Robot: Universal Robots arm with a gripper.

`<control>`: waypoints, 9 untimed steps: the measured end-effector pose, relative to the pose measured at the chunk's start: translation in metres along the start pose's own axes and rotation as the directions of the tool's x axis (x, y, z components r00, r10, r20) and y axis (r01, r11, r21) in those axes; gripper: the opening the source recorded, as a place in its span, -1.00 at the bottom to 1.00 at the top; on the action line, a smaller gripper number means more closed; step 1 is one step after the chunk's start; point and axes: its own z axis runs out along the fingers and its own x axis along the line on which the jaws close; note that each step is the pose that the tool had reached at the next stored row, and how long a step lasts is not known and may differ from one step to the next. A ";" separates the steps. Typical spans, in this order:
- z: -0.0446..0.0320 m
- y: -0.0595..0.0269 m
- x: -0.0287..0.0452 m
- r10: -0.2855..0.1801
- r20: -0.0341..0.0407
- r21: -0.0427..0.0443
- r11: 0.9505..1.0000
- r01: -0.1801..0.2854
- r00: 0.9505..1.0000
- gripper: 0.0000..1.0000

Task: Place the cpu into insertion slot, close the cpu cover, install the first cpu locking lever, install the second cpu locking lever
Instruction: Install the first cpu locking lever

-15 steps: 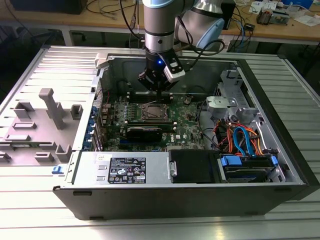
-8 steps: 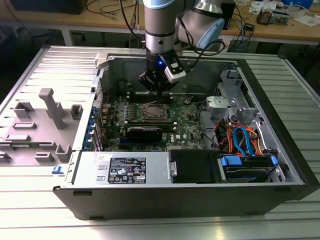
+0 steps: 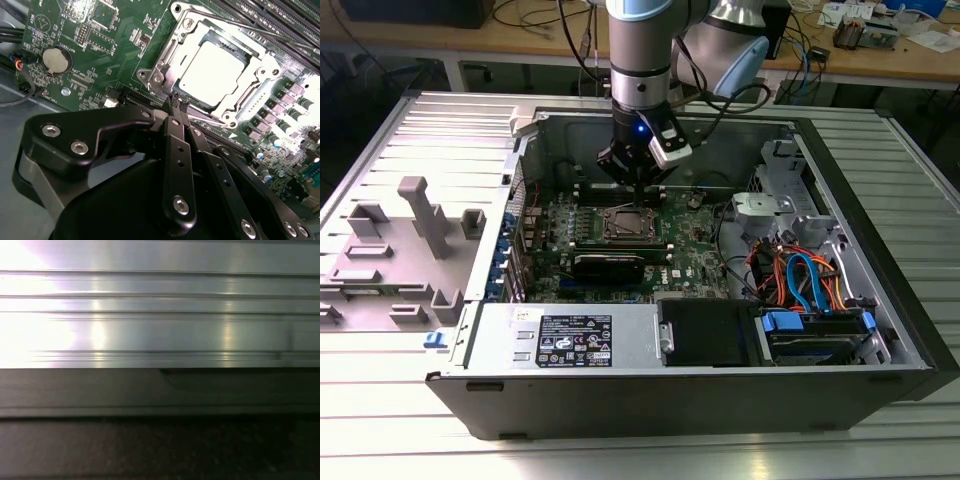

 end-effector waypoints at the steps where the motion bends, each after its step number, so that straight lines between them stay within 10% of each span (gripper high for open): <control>1: 0.0001 0.0000 0.0000 0.000 0.000 0.000 1.000 0.000 1.000 -0.79; 9: 0.0037 0.0002 -0.0014 0.000 0.000 0.000 1.000 0.000 1.000 -0.79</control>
